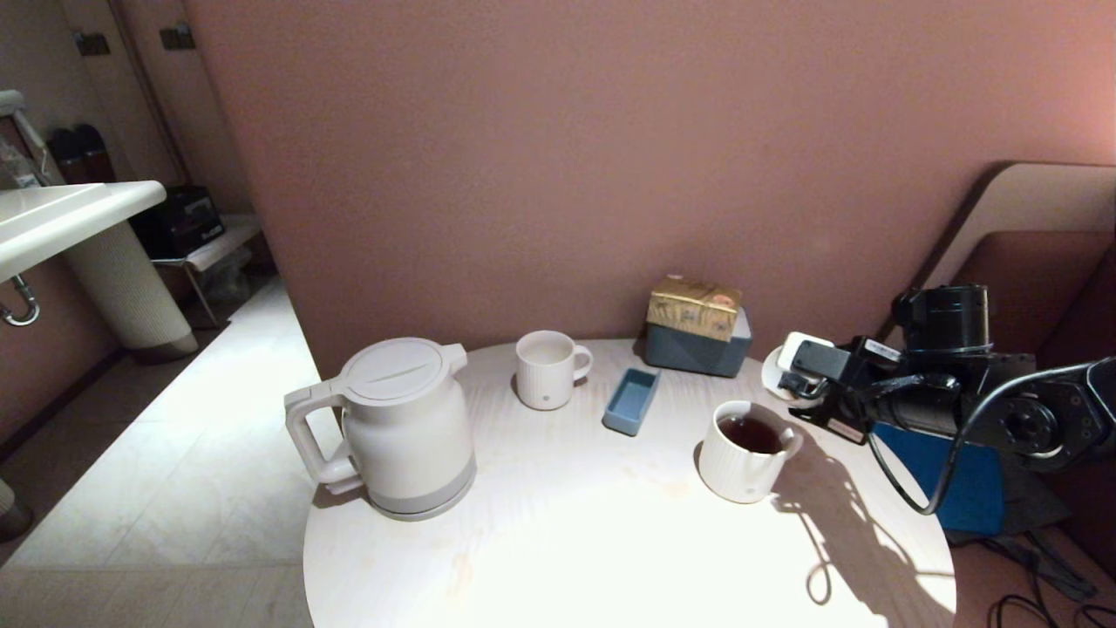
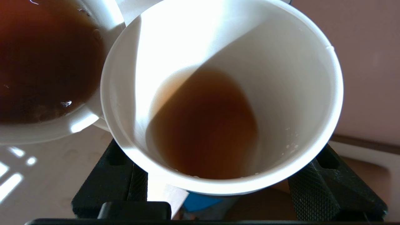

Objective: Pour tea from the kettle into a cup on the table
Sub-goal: Pour water into another cup

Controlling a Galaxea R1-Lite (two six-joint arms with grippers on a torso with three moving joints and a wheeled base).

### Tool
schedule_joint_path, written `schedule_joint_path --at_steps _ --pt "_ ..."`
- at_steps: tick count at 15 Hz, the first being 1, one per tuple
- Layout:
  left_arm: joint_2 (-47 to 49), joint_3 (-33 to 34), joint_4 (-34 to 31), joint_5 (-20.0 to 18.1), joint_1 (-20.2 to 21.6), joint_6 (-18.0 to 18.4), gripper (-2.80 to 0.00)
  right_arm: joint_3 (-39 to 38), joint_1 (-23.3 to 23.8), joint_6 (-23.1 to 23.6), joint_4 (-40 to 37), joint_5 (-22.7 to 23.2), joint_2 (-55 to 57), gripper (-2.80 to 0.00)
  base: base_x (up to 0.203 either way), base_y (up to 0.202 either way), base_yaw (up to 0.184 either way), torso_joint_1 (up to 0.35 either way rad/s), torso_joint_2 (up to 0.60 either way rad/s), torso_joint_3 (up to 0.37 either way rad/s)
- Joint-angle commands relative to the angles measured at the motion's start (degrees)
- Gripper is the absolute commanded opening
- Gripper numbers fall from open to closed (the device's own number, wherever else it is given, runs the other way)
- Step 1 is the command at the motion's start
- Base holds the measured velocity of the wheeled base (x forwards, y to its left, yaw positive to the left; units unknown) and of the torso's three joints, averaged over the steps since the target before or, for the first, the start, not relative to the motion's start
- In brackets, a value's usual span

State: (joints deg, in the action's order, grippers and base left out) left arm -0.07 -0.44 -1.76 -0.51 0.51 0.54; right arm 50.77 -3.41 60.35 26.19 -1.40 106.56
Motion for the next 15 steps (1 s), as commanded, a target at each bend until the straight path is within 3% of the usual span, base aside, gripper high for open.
schedule_joint_path --at_steps 1,6,15 --pt "0.1 0.0 0.0 0.0 0.0 0.0 -2.80 0.1 0.0 1.1 0.2 0.0 0.0 -2.80 0.000 0.000 0.000 0.000 0.00 0.000" --pt "0.1 0.0 0.0 0.0 0.0 0.0 -2.80 0.5 -0.4 6.0 0.2 -2.4 0.1 -2.80 0.000 0.000 0.000 0.000 0.00 0.000" --pt "0.1 0.0 0.0 0.0 0.0 0.0 -2.80 0.2 -1.5 10.4 0.2 -4.5 -0.4 -2.80 0.000 0.000 0.000 0.000 0.00 0.000"
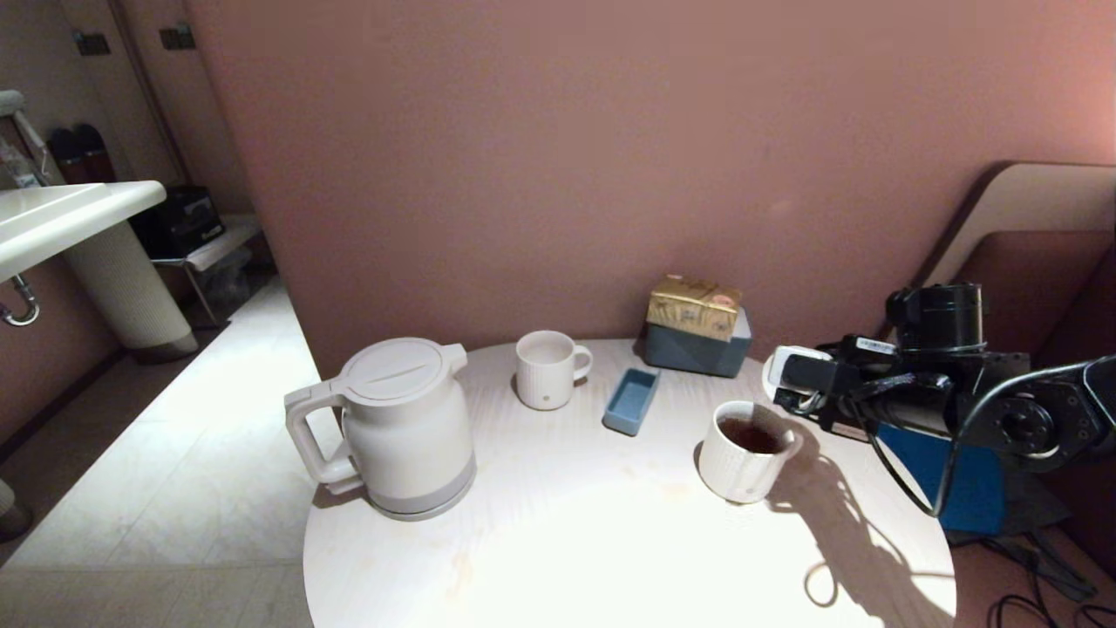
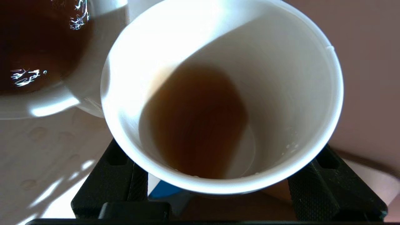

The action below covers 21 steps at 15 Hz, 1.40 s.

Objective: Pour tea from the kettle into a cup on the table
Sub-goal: Pour water into another cup

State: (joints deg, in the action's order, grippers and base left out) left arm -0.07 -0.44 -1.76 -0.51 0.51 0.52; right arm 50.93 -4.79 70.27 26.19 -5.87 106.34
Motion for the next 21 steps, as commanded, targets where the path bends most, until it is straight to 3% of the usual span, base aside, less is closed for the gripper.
schedule_joint_path --at_steps 1,9,21 --pt "0.1 0.0 0.0 0.0 0.0 0.0 -2.80 0.0 -0.1 1.5 0.2 -0.2 -0.4 -2.80 0.000 0.000 0.000 0.000 0.00 0.000" --pt "0.1 0.0 0.0 0.0 0.0 0.0 -2.80 -0.5 -1.5 6.3 0.2 -3.6 -1.4 -2.80 0.000 0.000 0.000 0.000 0.00 0.000" --pt "0.1 0.0 0.0 0.0 0.0 0.0 -2.80 -0.3 -4.1 8.1 0.2 -6.3 -1.0 -2.80 0.000 0.000 0.000 0.000 0.00 0.000"
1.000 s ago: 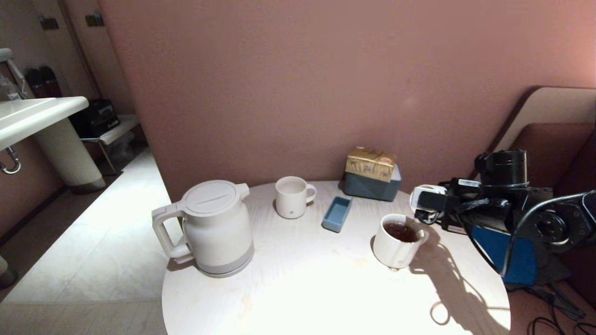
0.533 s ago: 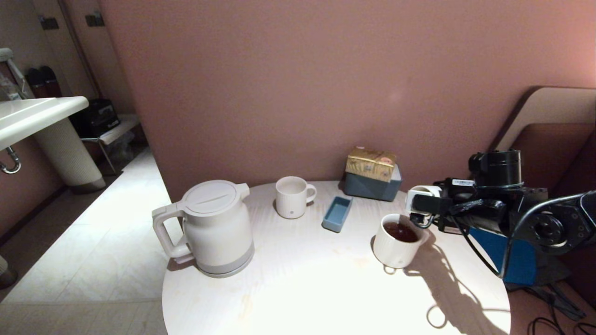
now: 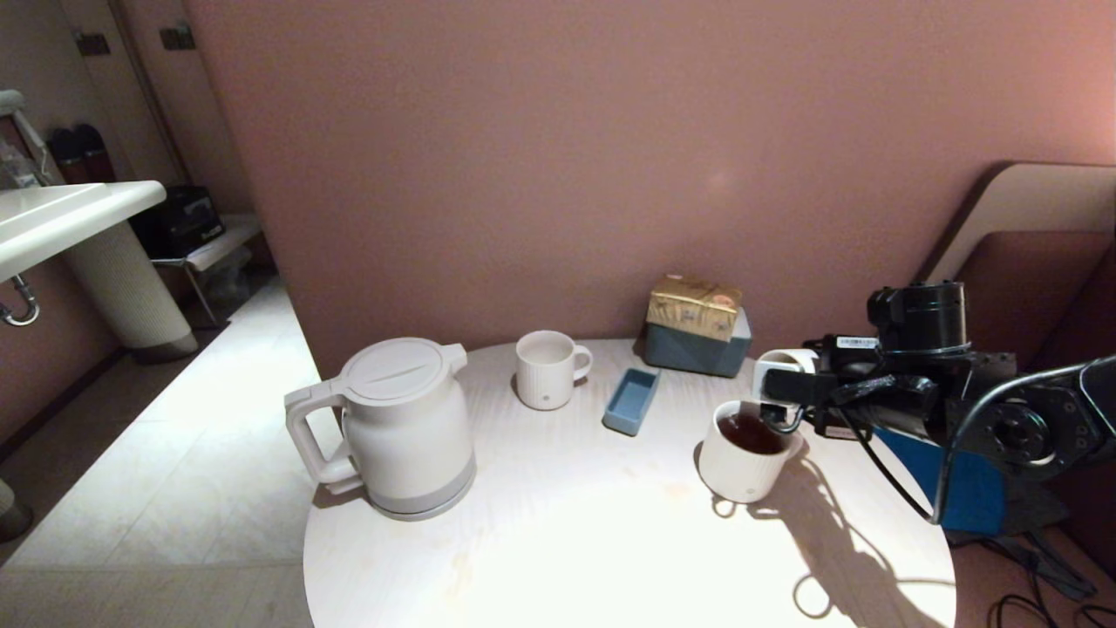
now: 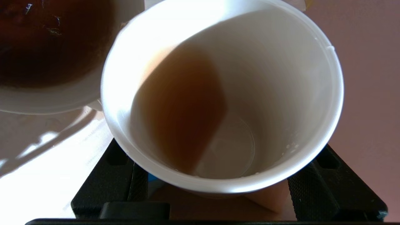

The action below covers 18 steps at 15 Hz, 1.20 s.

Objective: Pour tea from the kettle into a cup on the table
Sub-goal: Pour water into another cup

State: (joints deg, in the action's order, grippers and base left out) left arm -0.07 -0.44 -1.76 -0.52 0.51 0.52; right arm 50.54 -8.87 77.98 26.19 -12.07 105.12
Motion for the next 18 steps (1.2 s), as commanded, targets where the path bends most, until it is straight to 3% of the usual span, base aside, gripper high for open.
schedule_joint_path --at_steps 1,18 --pt "0.1 0.0 0.0 0.0 0.0 0.0 -2.80 0.1 -0.1 0.5 0.2 -0.1 0.2 -2.80 0.000 0.000 0.000 0.000 0.00 0.000" --pt "0.1 0.0 0.0 0.0 0.0 0.0 -2.80 0.6 -1.8 7.9 0.2 -2.7 0.0 -2.80 0.000 0.000 0.000 0.000 0.00 0.000"
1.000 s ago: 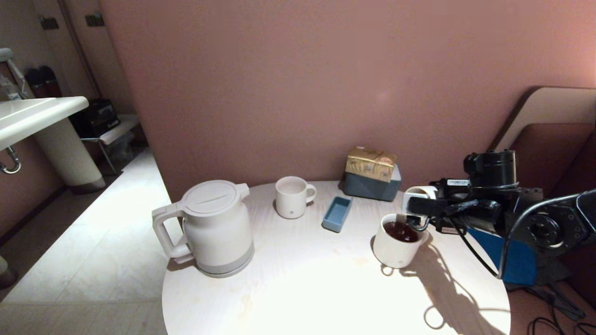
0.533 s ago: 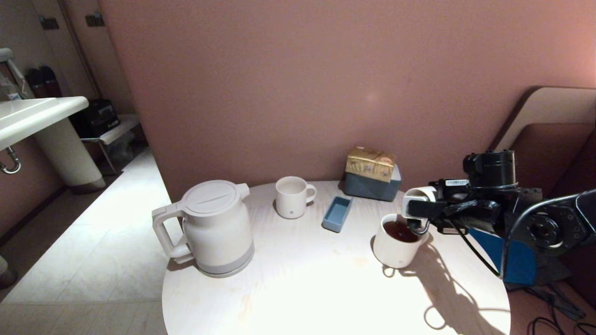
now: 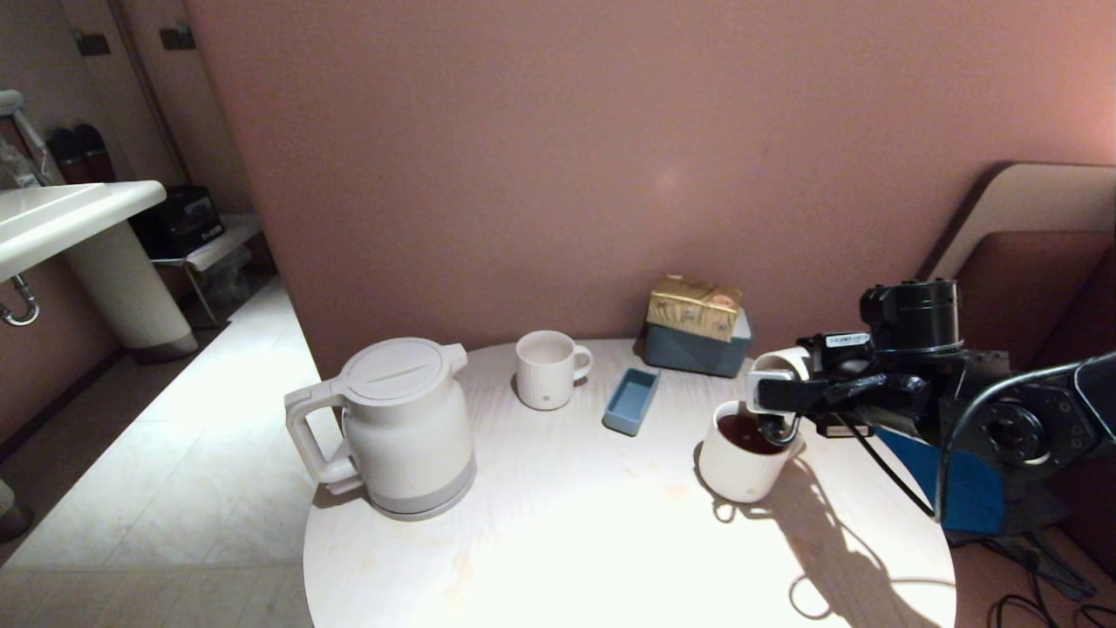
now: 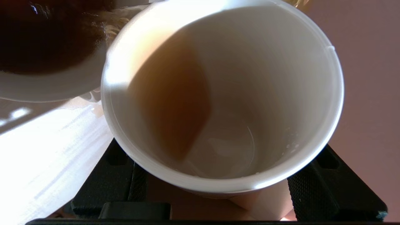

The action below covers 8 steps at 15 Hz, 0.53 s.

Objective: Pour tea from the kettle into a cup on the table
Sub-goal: Pour water into another cup

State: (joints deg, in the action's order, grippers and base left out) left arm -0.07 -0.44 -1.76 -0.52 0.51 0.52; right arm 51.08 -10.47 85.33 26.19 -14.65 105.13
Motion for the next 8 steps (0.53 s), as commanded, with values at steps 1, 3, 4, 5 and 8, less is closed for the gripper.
schedule_joint_path --at_steps 1,3,4,5,8 --pt "0.1 0.0 0.0 0.0 0.0 0.0 -2.80 0.0 -0.4 0.8 0.2 -0.5 0.0 -2.80 0.000 0.000 0.000 0.000 0.00 0.000" --pt "0.1 0.0 0.0 0.0 0.0 0.0 -2.80 0.1 -0.5 3.0 0.2 -1.6 0.0 -2.80 0.000 0.000 0.000 0.000 0.00 0.000" --pt "0.1 0.0 0.0 0.0 0.0 0.0 -2.80 0.4 -0.6 3.7 0.2 -1.6 0.0 -2.80 0.000 0.000 0.000 0.000 0.00 0.000" --pt "0.1 0.0 0.0 0.0 0.0 0.0 -2.80 0.5 -0.8 4.0 0.2 -1.7 0.0 -2.80 0.000 0.000 0.000 0.000 0.00 0.000" --pt "0.1 0.0 0.0 0.0 0.0 0.0 -2.80 0.9 -0.8 6.3 0.2 -2.1 0.0 -2.80 0.000 0.000 0.000 0.000 0.00 0.000"
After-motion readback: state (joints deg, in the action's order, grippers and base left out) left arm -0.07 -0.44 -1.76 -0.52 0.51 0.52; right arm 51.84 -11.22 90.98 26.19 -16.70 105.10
